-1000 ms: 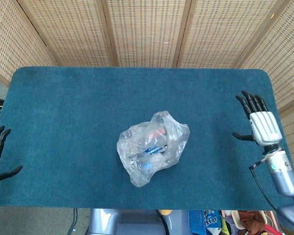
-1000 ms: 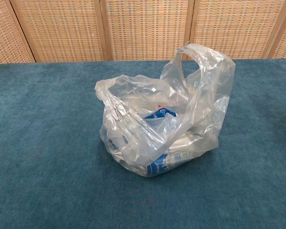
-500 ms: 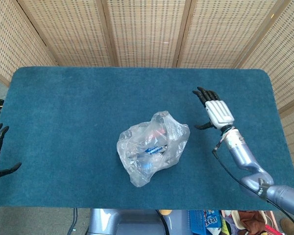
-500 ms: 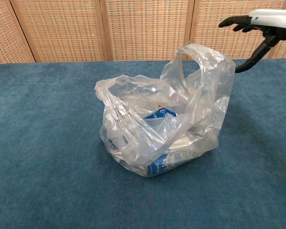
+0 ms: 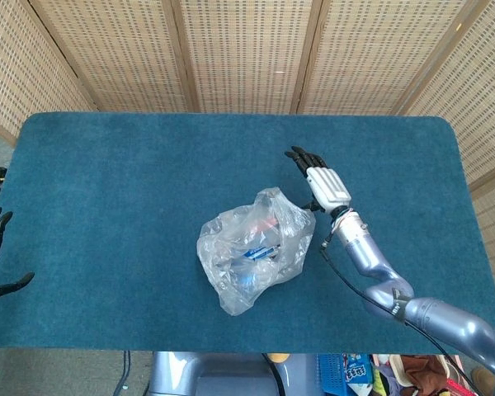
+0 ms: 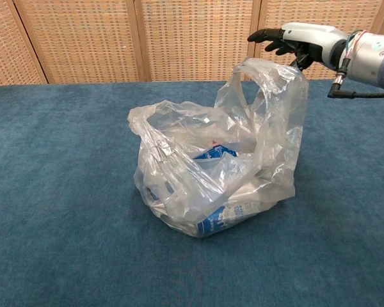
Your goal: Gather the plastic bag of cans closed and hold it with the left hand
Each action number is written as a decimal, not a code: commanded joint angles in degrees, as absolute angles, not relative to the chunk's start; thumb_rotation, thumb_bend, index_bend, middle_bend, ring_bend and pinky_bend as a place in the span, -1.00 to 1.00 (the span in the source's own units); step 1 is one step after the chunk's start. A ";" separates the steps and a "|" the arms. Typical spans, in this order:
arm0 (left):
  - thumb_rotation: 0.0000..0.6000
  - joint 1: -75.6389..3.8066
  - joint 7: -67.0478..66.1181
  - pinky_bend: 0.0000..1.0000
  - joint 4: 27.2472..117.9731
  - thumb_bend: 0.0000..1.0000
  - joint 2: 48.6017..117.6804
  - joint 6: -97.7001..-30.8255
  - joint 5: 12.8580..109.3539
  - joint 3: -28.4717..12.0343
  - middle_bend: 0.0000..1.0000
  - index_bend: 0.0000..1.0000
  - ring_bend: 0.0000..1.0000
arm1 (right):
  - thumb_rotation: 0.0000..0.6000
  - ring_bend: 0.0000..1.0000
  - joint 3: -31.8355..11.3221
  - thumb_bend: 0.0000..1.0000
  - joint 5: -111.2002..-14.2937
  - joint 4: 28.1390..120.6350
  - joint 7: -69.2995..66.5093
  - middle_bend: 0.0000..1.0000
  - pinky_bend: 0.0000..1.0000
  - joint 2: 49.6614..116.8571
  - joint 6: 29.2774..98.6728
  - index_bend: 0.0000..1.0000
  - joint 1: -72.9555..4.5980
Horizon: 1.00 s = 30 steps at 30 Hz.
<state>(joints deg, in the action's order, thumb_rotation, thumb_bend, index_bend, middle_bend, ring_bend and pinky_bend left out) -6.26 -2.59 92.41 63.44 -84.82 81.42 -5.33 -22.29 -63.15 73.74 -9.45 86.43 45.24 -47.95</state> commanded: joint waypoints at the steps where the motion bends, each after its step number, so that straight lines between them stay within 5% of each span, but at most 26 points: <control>1: 1.00 -6.31 -2.55 -1.00 92.43 -0.75 63.45 -84.74 81.28 -5.40 -1.00 -1.00 -1.00 | 1.00 -1.00 -22.87 -1.00 -61.73 72.80 -9.28 -1.00 -1.00 87.90 45.55 -1.00 -48.87; 20: 1.00 -6.56 -2.23 -1.00 92.96 -0.75 63.21 -84.43 81.32 -5.48 -1.00 -1.00 -1.00 | 1.00 -1.00 -25.96 -1.00 -63.40 76.69 -16.78 -1.00 -1.00 92.33 51.06 -1.00 -49.72; 30: 1.00 -6.39 -1.24 -1.00 93.18 -0.75 62.64 -84.61 81.37 -5.52 -1.00 -1.00 -1.00 | 1.00 -1.00 -23.12 -1.00 -65.66 74.59 -12.97 -1.00 -1.00 93.85 51.71 -1.00 -50.80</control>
<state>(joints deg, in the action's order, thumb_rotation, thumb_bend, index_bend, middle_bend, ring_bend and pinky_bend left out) -6.39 -1.23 93.19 62.64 -84.61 81.37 -5.52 -23.22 -65.66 74.63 -12.93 93.77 51.82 -50.74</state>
